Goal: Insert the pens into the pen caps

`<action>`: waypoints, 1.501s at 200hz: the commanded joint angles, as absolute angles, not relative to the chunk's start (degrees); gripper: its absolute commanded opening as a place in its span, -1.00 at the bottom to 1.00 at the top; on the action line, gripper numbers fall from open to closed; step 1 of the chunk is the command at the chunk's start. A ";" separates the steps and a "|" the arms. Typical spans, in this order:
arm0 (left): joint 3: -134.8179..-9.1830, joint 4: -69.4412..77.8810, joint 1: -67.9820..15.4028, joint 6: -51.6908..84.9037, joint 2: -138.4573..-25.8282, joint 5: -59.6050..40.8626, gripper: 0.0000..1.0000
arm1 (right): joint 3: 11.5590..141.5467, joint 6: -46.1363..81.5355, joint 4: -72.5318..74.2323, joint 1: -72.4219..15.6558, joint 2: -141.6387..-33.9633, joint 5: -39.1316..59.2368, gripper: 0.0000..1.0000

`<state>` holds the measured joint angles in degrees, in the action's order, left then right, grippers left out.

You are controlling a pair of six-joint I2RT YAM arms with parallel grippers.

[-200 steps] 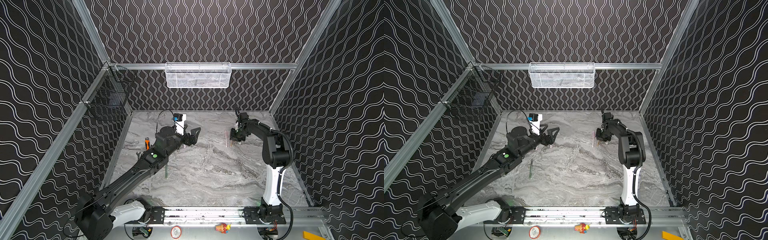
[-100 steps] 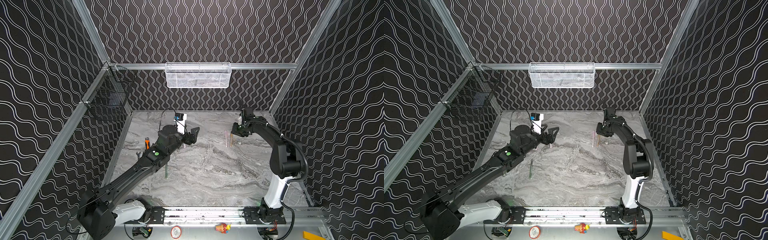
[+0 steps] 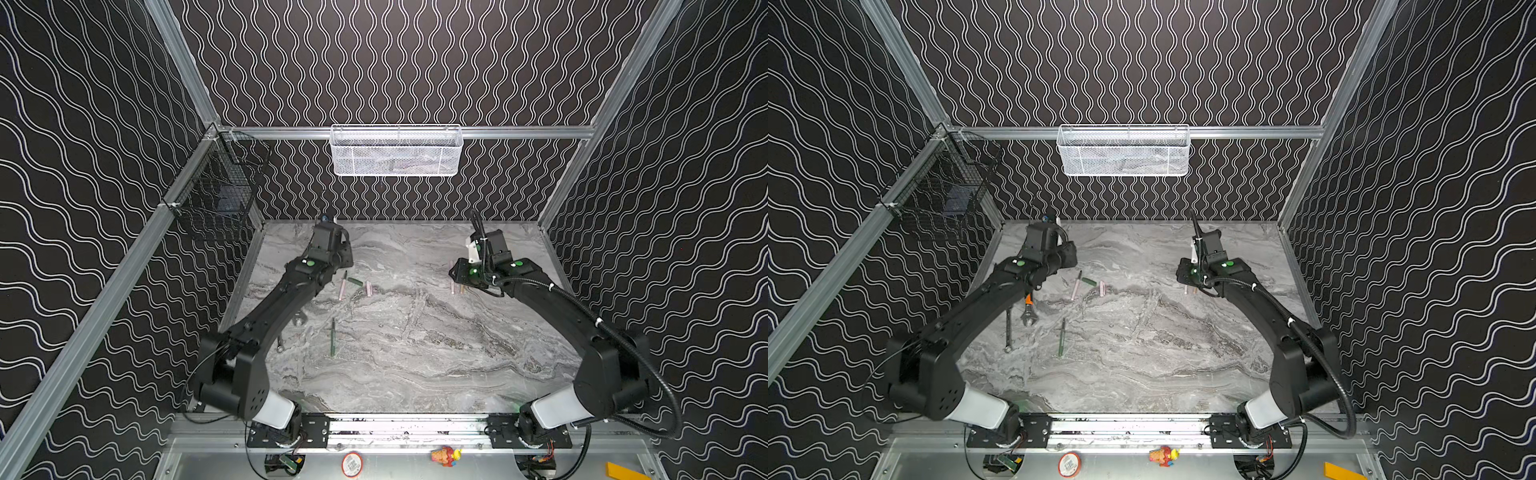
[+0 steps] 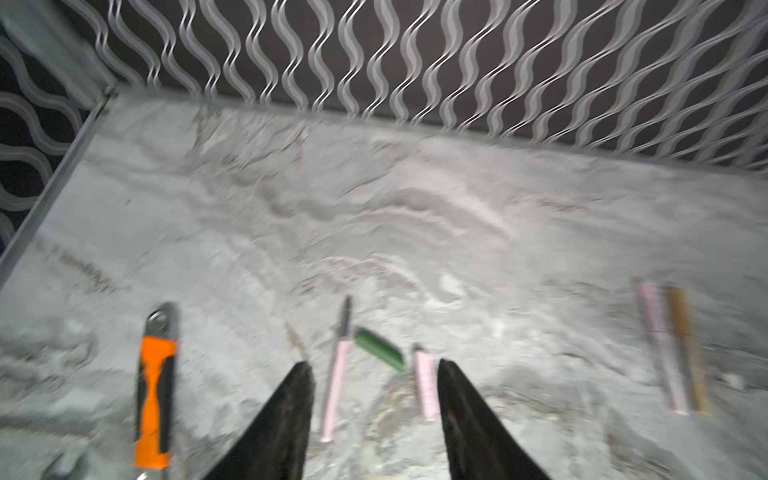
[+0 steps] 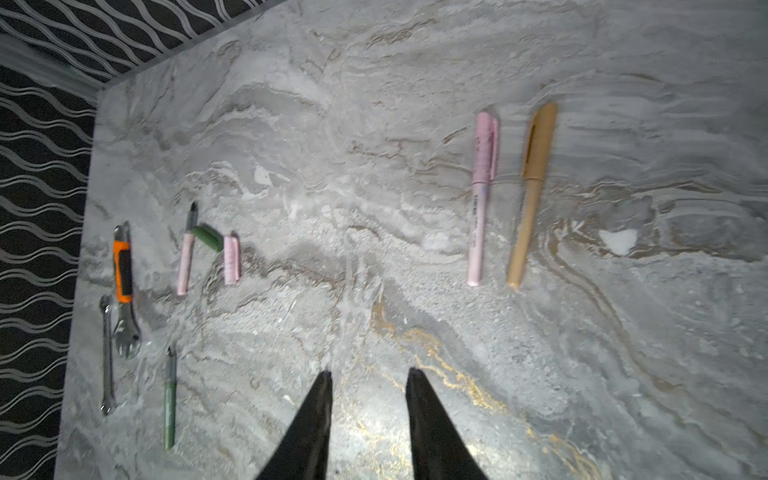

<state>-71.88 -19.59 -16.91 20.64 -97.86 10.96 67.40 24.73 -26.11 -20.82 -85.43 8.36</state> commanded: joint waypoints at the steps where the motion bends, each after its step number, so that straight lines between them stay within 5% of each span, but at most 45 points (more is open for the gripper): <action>1: -75.72 -31.05 -15.26 16.47 -102.47 5.96 0.08 | 64.39 26.57 -21.67 -20.92 -82.79 12.24 -0.33; 179: -84.70 -39.64 -14.57 8.64 -126.22 5.10 -0.27 | 57.58 25.68 -16.66 -21.37 -79.92 18.81 -0.27; 300: -81.61 -36.80 -14.67 10.26 -124.49 7.13 -0.85 | 58.18 26.43 -16.32 -21.36 -79.37 18.63 -0.27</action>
<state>-82.74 -38.63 -14.70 9.06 -125.99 5.89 57.67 26.28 -18.04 -21.34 -79.96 18.48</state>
